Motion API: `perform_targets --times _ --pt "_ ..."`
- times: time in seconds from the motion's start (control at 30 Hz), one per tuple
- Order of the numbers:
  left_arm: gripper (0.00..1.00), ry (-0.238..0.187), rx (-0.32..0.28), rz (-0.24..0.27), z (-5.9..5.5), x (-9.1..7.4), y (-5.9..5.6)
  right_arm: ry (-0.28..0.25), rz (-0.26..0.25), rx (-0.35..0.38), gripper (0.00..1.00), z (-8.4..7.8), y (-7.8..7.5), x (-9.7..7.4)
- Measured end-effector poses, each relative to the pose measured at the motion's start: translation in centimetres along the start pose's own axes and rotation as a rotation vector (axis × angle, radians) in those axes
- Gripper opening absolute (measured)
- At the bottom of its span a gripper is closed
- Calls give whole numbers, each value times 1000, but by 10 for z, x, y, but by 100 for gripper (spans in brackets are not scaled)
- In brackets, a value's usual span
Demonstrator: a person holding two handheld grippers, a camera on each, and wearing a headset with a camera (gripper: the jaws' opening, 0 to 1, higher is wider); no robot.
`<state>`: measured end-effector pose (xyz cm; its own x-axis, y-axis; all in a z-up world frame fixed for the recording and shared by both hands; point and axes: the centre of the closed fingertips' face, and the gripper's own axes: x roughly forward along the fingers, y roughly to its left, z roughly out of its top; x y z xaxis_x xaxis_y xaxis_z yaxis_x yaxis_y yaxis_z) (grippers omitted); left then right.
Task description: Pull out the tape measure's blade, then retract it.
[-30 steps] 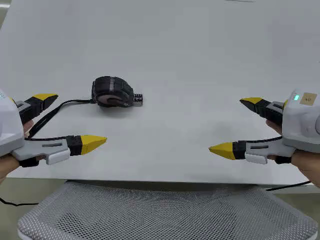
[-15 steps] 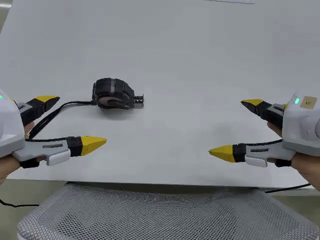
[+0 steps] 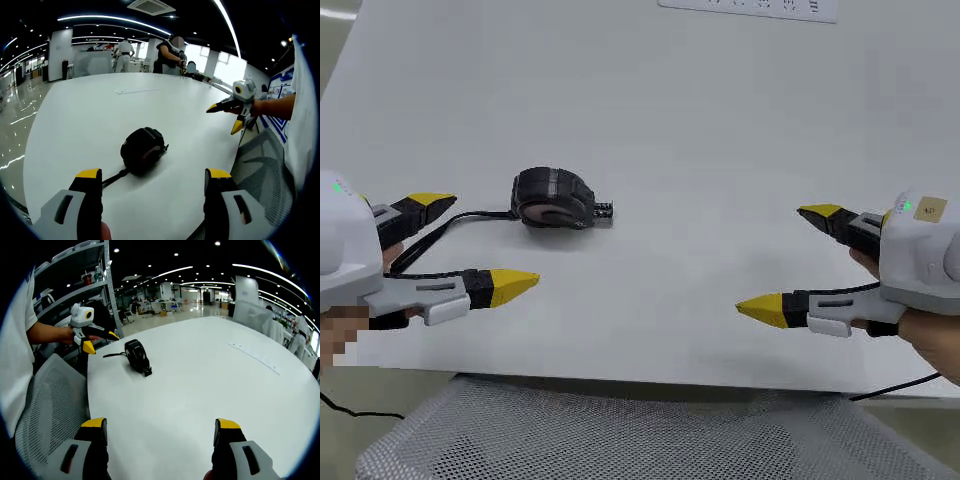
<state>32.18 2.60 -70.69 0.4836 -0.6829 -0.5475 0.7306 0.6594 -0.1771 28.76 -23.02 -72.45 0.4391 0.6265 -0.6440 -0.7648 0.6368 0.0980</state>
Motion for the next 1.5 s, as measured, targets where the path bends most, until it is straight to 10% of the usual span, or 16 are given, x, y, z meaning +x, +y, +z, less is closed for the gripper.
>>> perform_targets --times 1.5 --pt "70 203 360 -216 -2 63 12 77 216 -166 78 22 3 76"
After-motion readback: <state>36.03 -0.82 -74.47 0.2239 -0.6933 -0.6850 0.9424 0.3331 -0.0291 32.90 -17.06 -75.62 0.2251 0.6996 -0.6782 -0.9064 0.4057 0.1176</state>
